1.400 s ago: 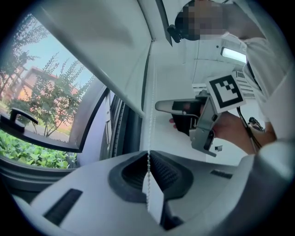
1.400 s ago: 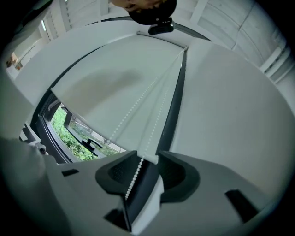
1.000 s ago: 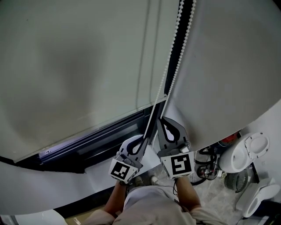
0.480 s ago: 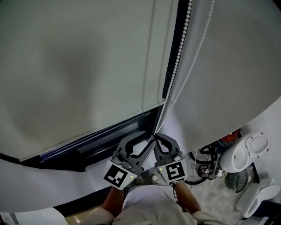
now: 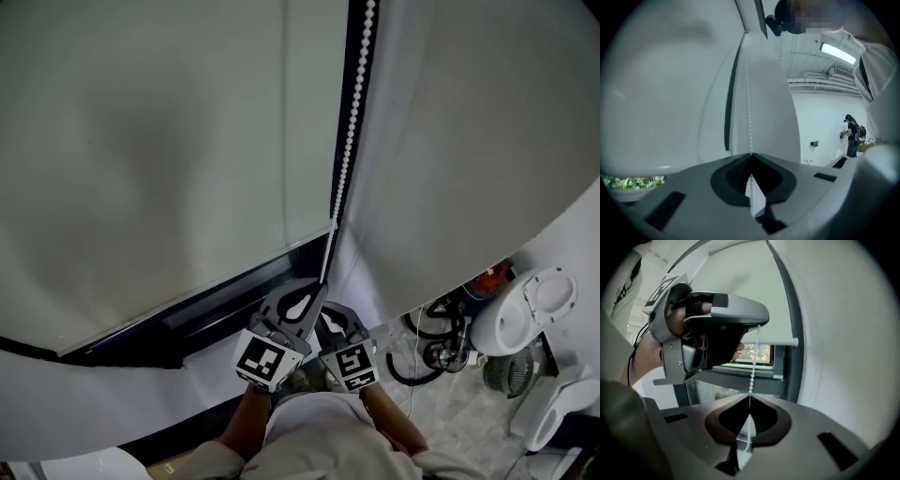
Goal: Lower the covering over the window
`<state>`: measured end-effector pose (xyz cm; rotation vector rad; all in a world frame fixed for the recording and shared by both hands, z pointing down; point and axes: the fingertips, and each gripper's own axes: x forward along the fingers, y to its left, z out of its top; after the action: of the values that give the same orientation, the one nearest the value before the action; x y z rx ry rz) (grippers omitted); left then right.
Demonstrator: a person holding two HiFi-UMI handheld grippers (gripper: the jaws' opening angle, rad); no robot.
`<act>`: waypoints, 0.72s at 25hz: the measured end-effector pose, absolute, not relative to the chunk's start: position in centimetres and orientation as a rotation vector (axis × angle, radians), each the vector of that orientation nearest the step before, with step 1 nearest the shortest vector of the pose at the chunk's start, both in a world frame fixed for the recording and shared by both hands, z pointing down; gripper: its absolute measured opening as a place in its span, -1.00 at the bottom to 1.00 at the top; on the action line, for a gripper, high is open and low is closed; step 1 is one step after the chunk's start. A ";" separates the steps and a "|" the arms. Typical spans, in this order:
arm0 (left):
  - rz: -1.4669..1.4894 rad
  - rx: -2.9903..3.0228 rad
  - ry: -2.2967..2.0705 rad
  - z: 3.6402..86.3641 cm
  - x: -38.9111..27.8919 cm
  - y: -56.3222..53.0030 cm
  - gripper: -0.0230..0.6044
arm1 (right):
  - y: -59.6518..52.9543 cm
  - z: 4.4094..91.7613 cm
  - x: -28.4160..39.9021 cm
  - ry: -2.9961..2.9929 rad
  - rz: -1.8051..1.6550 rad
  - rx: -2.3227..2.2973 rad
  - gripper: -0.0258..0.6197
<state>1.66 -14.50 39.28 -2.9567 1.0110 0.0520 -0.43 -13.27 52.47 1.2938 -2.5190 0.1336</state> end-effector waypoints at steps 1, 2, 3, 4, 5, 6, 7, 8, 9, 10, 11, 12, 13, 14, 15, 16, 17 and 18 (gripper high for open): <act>0.021 -2.986 1.024 40.9 1.5 -14.4 -0.89 | -13.2 53.9 -0.5 -2.501 0.162 1.275 -0.93; -0.006 -3.008 1.039 42.4 1.5 -14.4 -0.89 | -13.0 55.4 -0.4 -2.484 0.188 1.255 -0.93; -0.031 -3.024 1.054 44.0 1.6 -14.4 -0.89 | -12.9 57.0 -0.4 -2.467 0.213 1.234 -0.93; -0.053 -3.035 1.066 45.6 1.7 -14.4 -0.89 | -12.8 58.4 -0.4 -2.453 0.236 1.214 -0.93; -0.073 -3.045 1.074 46.9 1.9 -14.4 -0.89 | -12.7 59.6 -0.4 -2.442 0.258 1.195 -0.93; -0.090 -3.054 1.080 47.8 1.9 -14.3 -0.89 | -12.6 60.5 -0.6 -2.431 0.278 1.176 -0.93; -0.104 -3.060 1.085 48.6 1.9 -14.3 -0.89 | -12.6 61.2 -0.7 -2.420 0.296 1.160 -0.93; -0.117 -3.064 1.091 49.4 1.9 -14.3 -0.89 | -12.5 61.9 -0.8 -2.409 0.312 1.145 -0.93; -0.131 -3.064 1.097 50.2 1.9 -14.4 -0.89 | -12.4 62.7 -0.8 -2.397 0.327 1.131 -0.93; -0.147 -3.062 1.104 51.0 1.9 -14.4 -0.89 | -12.4 63.6 -0.8 -2.384 0.340 1.116 -0.93; -0.163 -3.062 1.112 51.9 2.0 -14.5 -0.89 | -12.3 64.5 -0.7 -2.371 0.353 1.102 -0.93; -0.177 -3.065 1.119 52.9 2.0 -14.6 -0.89 | -12.3 65.5 -0.6 -2.356 0.363 1.087 -0.93; -0.189 -3.072 1.123 53.7 1.9 -14.6 -0.89 | -12.2 66.4 -0.6 -2.342 0.367 1.071 -0.93; -0.196 -3.077 1.124 54.4 1.8 -14.6 -0.89 | -12.0 67.2 -0.6 -2.329 0.363 1.054 -0.93; -0.191 -3.073 1.126 54.8 1.6 -14.4 -0.89 | -11.8 67.8 -0.6 -2.321 0.350 1.040 -0.92; -0.175 -3.057 1.137 54.7 1.3 -14.2 -0.88 | -11.5 68.0 -0.6 -2.324 0.328 1.032 -0.92; -0.155 -3.033 1.156 54.3 0.9 -13.9 -0.88 | -11.2 67.8 -0.6 -2.343 0.308 1.030 -0.83; -0.132 -3.009 1.178 53.8 0.4 -13.7 -0.88 | -10.8 67.2 -0.4 -2.377 0.300 1.039 -0.58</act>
<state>0.44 -13.69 53.85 -3.0087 1.1782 -0.1325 -0.41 -10.84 67.17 1.0386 -2.3773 0.2997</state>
